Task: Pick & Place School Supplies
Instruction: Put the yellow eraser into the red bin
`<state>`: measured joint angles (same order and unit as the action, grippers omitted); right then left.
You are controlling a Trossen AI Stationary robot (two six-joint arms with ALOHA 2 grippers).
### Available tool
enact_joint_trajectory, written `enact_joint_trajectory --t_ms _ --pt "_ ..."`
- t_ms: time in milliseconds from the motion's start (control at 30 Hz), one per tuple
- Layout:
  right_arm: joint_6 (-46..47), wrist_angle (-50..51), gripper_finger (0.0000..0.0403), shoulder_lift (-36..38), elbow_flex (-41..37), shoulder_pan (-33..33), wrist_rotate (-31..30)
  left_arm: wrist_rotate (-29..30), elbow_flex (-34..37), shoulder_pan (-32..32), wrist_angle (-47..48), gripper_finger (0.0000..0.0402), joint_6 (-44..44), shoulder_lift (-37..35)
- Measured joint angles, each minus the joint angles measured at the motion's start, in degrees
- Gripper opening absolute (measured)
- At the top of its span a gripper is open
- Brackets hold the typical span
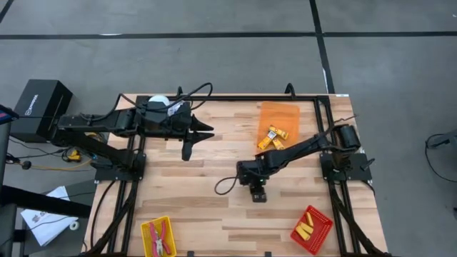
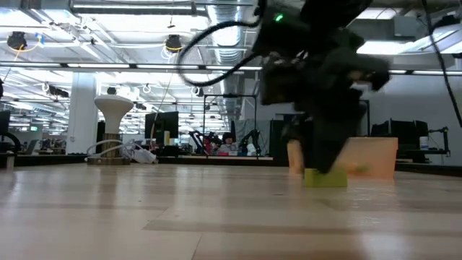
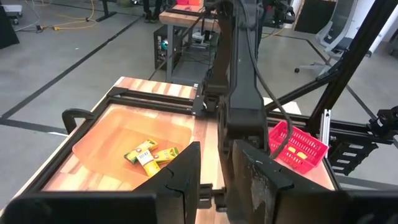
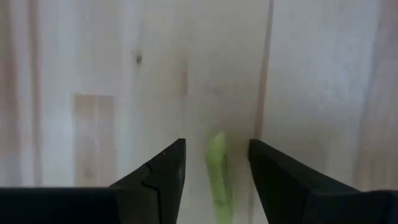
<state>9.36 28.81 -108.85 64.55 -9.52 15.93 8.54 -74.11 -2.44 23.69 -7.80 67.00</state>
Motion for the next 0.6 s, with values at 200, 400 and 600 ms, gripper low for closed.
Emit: enact_joint_trajectory --t_ms 200,400,600 --pt "0.37 0.01 0.0161 -3.16 0.22 0.11 1.7 -0.02 -0.02 0.0 1.24 0.0091 -0.14 0.0" --pt "0.7 -1.14 0.009 -4.08 0.24 1.87 1.97 -0.02 -0.02 0.0 1.29 0.0091 -0.14 0.0" --pt "0.5 -1.43 0.0016 -4.11 -0.04 4.38 4.13 -0.02 -0.02 0.0 1.21 0.0091 -0.16 0.0"
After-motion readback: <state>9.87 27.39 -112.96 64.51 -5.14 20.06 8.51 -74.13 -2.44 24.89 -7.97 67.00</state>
